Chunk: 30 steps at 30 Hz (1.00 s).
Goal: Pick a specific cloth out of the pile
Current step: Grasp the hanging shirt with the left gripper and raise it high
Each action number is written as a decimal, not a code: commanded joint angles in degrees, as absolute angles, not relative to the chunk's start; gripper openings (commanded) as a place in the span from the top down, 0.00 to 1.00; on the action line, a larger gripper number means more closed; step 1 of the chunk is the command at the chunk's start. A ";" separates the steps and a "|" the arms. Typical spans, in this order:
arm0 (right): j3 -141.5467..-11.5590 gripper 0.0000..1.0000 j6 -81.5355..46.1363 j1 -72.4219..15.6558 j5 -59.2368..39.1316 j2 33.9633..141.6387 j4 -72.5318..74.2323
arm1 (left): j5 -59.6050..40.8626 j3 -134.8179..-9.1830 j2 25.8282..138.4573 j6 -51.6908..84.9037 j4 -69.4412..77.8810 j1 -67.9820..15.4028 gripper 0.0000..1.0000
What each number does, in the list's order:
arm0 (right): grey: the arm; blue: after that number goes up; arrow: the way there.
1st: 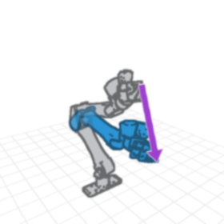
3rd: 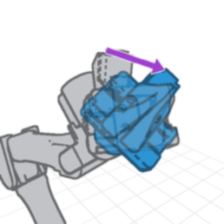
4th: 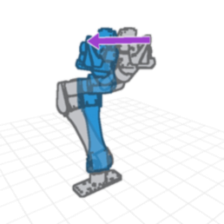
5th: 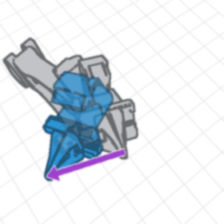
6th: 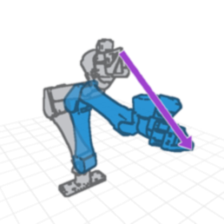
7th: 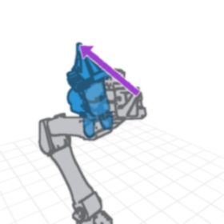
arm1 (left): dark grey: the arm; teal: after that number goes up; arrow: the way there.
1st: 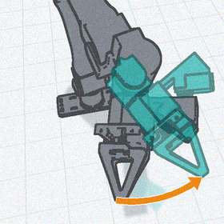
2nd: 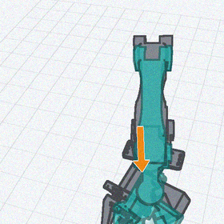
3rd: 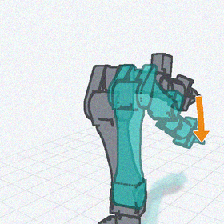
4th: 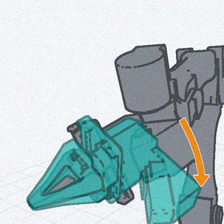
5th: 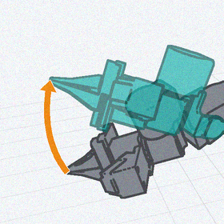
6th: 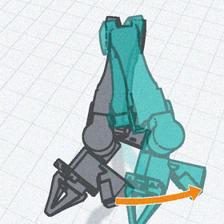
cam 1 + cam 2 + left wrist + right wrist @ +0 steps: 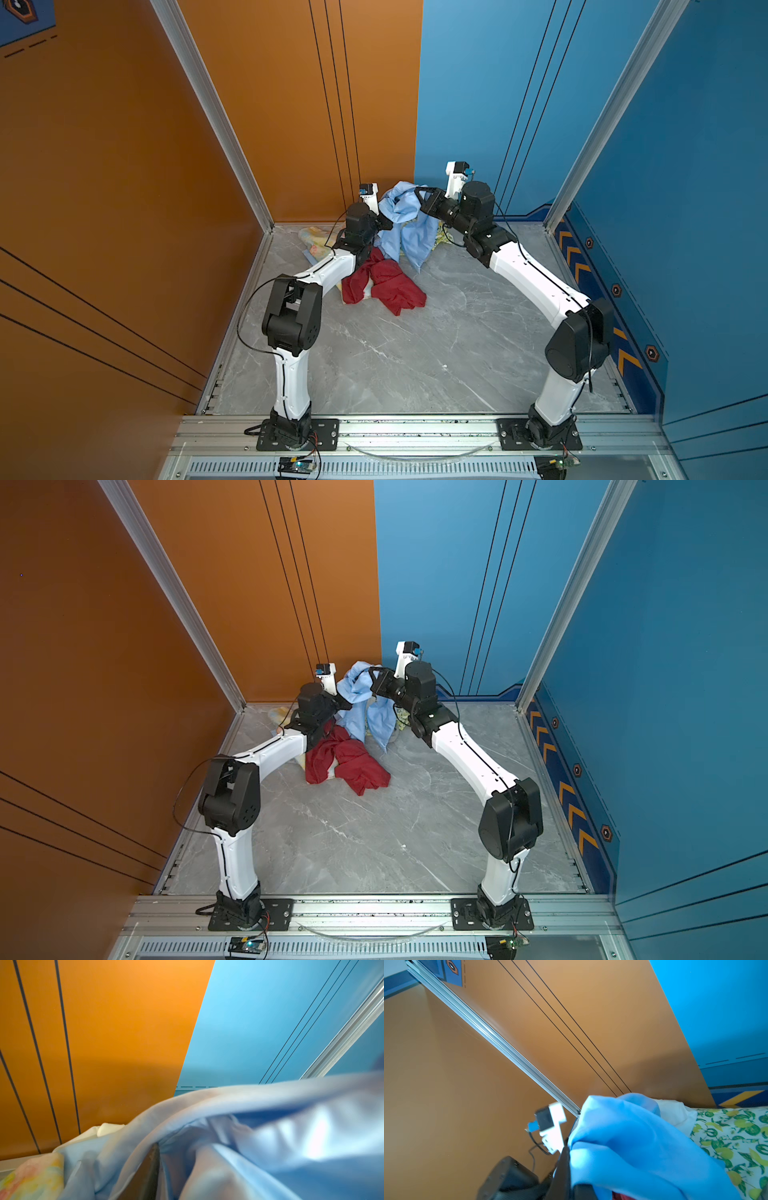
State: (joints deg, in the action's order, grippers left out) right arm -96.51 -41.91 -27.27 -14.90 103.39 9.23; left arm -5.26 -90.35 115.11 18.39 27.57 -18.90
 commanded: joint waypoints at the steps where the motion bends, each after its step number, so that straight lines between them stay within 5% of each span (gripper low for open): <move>1: -91.40 0.83 -41.83 -26.35 -19.48 102.56 16.56 | -8.96 -95.34 111.15 19.78 24.37 -17.86 1.00; 9: -83.24 0.21 -33.03 -26.10 -21.66 101.83 21.77 | -12.03 -106.45 111.10 23.36 16.38 -15.95 1.00; 12: -79.91 0.09 -29.21 -26.10 -19.34 101.15 23.75 | -12.06 -111.23 111.16 24.10 12.83 -15.69 1.00; 30: -77.25 0.00 -14.32 -32.86 -17.45 114.19 50.02 | -14.03 -143.69 118.19 23.38 -7.80 -18.33 1.00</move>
State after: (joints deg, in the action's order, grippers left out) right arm -74.70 -18.09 -30.85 -17.76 110.59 44.01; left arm -12.36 -140.53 116.53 23.83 -5.37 -17.50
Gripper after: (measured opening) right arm 0.996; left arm 0.407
